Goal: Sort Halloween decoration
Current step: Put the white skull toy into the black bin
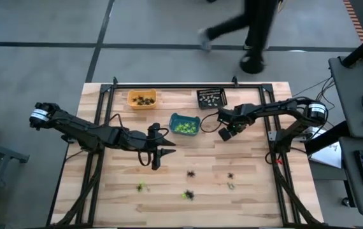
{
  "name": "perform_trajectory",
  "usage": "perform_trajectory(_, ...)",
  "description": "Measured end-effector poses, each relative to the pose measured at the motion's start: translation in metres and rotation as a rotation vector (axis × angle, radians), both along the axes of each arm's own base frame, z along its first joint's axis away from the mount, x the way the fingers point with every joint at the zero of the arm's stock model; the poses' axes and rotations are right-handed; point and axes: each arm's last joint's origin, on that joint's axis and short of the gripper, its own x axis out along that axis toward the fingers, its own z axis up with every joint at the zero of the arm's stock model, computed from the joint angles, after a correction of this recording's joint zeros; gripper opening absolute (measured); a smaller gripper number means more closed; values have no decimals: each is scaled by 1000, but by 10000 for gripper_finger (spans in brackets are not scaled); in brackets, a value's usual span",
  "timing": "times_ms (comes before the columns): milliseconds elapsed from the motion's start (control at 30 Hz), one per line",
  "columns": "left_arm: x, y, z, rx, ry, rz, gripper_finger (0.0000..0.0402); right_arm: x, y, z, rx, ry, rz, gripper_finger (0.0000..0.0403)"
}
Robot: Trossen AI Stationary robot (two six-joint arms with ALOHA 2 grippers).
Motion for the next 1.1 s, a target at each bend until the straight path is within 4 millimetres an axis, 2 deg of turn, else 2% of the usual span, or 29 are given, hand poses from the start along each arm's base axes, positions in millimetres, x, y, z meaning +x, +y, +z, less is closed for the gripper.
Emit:
perform_trajectory(233, 0, 0, 0, -4, -1, 1, 98, 0, 0, 7, -18, -46, 21, 12)
perform_trajectory(500, 0, -1, 0, -9, -3, -2, 98, -1, 0, 20, -45, -107, 45, 8)
perform_trajectory(900, 0, -2, 0, -18, -2, -1, 98, 31, -10, 45, -234, -505, 210, 9)
perform_trajectory(1100, 1, 5, 0, 47, -9, 85, 97, 48, -15, 69, -302, -587, 291, 9)
